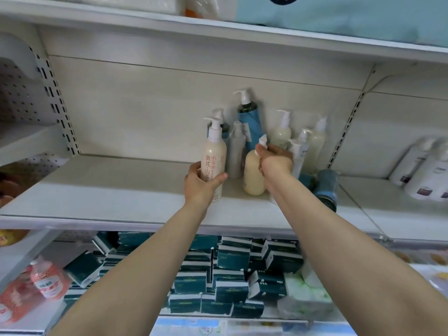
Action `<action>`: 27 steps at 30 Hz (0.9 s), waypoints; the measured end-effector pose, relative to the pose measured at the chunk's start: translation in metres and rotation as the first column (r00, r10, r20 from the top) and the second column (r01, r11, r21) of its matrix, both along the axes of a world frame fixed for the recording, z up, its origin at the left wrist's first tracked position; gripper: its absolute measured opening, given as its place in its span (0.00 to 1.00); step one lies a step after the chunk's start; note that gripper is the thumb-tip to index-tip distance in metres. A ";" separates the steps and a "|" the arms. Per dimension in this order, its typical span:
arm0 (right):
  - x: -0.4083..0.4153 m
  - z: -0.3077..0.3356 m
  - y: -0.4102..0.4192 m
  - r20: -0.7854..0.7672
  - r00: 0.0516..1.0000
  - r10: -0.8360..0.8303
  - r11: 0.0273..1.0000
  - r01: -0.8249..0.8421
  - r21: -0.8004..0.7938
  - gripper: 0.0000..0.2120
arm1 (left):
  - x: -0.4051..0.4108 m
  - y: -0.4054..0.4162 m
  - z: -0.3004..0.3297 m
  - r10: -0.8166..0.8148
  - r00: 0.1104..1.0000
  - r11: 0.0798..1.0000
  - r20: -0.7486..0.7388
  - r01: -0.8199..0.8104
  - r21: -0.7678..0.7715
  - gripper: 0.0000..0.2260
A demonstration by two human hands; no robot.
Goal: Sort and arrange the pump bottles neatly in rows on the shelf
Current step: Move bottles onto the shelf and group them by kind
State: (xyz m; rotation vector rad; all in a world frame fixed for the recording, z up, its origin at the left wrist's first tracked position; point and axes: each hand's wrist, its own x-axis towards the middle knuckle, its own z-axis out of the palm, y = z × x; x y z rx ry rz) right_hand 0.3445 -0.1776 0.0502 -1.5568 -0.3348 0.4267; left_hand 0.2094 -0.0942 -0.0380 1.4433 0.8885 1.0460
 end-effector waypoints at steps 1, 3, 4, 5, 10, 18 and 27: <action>0.001 0.000 0.000 -0.007 1.000 0.011 1.000 -0.011 0.002 0.06 | 0.001 0.000 0.000 0.001 1.000 1.000 0.016 0.000 -0.007 0.35; 0.003 -0.002 0.002 0.016 0.999 0.048 0.999 -0.048 -0.012 0.13 | 0.002 -0.001 0.002 -0.004 0.999 1.000 0.039 0.005 -0.024 0.35; 0.003 -0.003 0.002 0.043 0.996 0.080 0.997 -0.079 -0.025 0.16 | 0.003 -0.002 0.002 -0.008 0.999 0.999 0.045 0.009 -0.030 0.35; 0.002 -0.004 0.002 0.076 0.990 0.117 0.993 -0.114 -0.042 0.18 | 0.003 -0.004 0.002 -0.012 0.998 0.999 0.055 0.014 -0.036 0.35; -0.004 -0.025 -0.004 0.397 0.910 0.121 0.989 -0.075 -0.129 0.19 | 0.000 -0.006 -0.005 -0.049 0.995 0.996 0.091 0.055 -0.068 0.34; -0.020 -0.078 0.000 0.392 0.913 0.109 0.991 -0.070 -0.113 0.39 | -0.004 -0.002 -0.009 -0.088 0.986 0.991 0.142 0.101 -0.084 0.32; -0.017 -0.094 0.005 0.206 0.969 0.135 0.987 -0.112 -0.119 0.38 | -0.007 -0.001 -0.005 -0.119 0.983 0.983 0.137 0.136 -0.126 0.30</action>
